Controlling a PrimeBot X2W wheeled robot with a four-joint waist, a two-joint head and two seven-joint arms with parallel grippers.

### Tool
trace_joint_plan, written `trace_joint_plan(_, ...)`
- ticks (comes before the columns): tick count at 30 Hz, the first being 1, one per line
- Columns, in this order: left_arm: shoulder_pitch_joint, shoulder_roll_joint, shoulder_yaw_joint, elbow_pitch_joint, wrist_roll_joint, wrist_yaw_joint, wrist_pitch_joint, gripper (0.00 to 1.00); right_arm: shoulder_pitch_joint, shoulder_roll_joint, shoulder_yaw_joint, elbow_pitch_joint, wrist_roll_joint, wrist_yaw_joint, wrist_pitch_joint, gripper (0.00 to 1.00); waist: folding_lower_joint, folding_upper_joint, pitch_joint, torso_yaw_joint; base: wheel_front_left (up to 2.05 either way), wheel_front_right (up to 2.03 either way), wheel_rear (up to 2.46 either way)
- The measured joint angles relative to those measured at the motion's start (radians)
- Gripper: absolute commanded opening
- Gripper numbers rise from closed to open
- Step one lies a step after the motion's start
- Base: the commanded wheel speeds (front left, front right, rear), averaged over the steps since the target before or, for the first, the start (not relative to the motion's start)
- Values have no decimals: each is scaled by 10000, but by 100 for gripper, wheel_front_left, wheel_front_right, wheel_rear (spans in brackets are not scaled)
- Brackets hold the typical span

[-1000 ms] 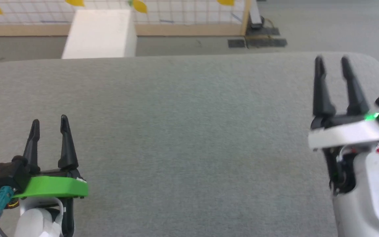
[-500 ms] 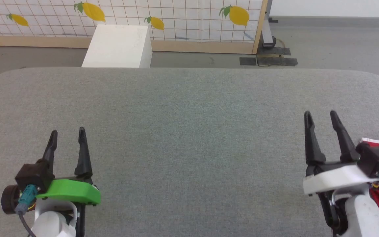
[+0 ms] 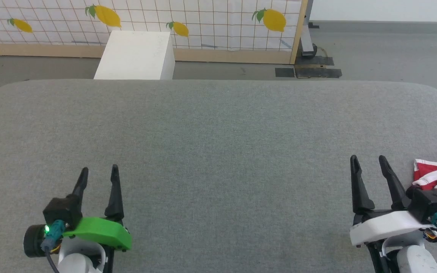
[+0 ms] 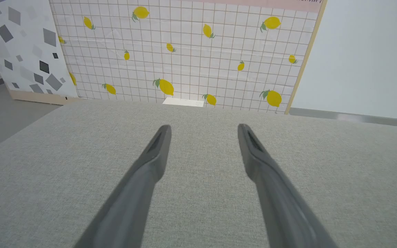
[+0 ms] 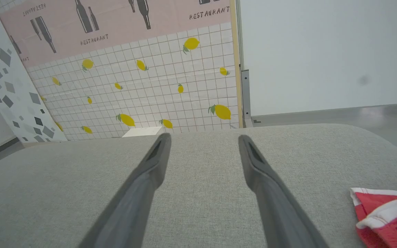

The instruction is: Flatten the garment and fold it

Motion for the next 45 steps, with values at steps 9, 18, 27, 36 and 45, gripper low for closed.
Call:
trace_joint_plan(9,37,-21,-138,163,4,-12,4,0,60,0,-6,167,77,0,8,0,0,0,15,-28,0,0,0)
trace_joint_plan(18,35,-21,-136,128,6,-8,102,0,59,0,13,138,59,0,98,0,0,0,-1,-43,0,0,0)
trace_joint_plan(27,38,-25,-169,-46,96,35,272,0,59,0,38,-10,-71,0,251,0,0,1,-31,-65,0,0,0)
trace_joint_plan(36,98,-38,-205,-221,182,109,462,0,60,0,69,-186,-209,0,439,0,0,1,-62,-89,0,0,0)
trace_joint_plan(45,162,-65,-240,-408,232,169,635,0,88,0,105,-357,-349,0,633,0,0,1,-92,-112,0,0,0)
